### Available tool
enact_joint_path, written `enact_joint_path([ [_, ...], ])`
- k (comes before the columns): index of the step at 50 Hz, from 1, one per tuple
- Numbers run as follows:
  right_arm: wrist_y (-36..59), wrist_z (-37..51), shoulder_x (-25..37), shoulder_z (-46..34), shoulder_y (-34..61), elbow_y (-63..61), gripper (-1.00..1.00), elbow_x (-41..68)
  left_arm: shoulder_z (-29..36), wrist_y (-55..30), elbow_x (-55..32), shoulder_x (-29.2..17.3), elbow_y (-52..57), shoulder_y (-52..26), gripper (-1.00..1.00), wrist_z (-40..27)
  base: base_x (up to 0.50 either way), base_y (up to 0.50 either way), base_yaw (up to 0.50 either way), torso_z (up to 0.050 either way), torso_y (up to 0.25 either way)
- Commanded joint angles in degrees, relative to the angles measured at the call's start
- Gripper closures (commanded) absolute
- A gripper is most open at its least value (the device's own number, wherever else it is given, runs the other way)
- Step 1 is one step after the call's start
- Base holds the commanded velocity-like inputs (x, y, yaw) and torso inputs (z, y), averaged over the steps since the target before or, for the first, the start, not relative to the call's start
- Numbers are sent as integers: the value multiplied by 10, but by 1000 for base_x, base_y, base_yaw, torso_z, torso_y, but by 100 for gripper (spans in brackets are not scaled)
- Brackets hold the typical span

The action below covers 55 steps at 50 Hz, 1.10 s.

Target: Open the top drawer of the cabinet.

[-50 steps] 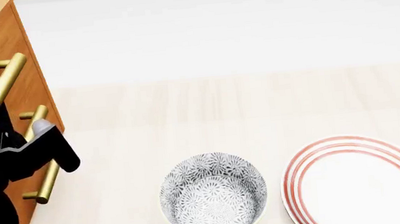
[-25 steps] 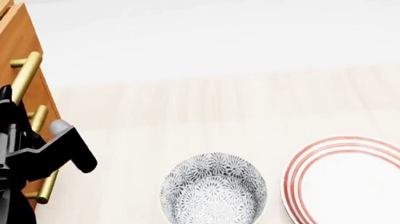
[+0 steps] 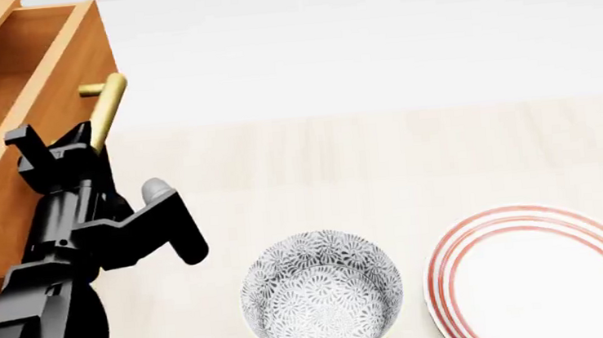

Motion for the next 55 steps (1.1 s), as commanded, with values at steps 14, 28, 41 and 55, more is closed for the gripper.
enact_joint_path([
  [14, -1, -10, -8, 10, 0, 0, -100, -2, 9, -10, 21, 37, 56, -10, 100, 30, -4, 0, 0, 0, 2],
  [28, 4, -8, -6, 7, 0, -2, -100, 2, -8, -52, 24, 42, 132, 10, -100, 41, -1, 0, 0, 0, 1],
  [41, 0, -9, -5, 5, 0, 1, -100, 4, -35, -129, 11, 75, 315, 42, -100, 108, 0, 0, 0, 0, 0],
  [55, 0, -8, -4, 2, 0, 1, -100, 7, -126, -196, -11, 122, 346, -4, -100, 113, 0, 0, 0, 0, 0],
])
